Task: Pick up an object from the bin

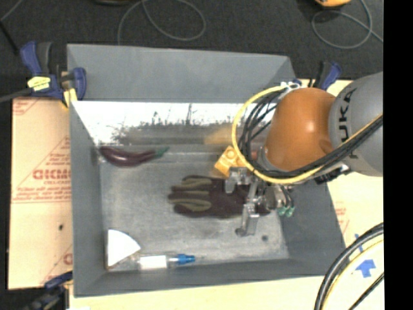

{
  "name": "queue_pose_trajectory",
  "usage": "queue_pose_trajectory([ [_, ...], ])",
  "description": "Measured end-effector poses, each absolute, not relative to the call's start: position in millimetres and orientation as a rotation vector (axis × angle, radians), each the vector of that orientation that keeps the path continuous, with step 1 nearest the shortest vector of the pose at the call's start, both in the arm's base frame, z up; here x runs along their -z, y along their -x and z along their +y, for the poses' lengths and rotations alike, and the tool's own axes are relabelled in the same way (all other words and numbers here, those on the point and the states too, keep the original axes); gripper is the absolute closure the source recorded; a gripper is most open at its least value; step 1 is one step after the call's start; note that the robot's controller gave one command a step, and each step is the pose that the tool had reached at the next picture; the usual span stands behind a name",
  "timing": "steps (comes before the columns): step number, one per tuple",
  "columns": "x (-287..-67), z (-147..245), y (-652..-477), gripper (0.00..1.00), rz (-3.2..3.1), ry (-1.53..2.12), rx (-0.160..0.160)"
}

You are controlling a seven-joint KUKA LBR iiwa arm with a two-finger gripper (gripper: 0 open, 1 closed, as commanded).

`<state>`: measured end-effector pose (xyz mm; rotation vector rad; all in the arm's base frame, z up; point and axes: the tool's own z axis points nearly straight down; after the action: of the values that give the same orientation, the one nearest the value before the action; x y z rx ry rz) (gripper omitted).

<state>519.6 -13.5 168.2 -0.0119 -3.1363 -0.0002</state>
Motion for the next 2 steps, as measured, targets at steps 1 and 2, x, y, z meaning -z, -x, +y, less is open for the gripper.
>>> queue_pose_trajectory([
  [1,-173,-14,-521.3,0.0,-3.145,0.011,0.0],
  [2,-133,-22,-540.5,0.0,-3.141,0.165,0.001],
])
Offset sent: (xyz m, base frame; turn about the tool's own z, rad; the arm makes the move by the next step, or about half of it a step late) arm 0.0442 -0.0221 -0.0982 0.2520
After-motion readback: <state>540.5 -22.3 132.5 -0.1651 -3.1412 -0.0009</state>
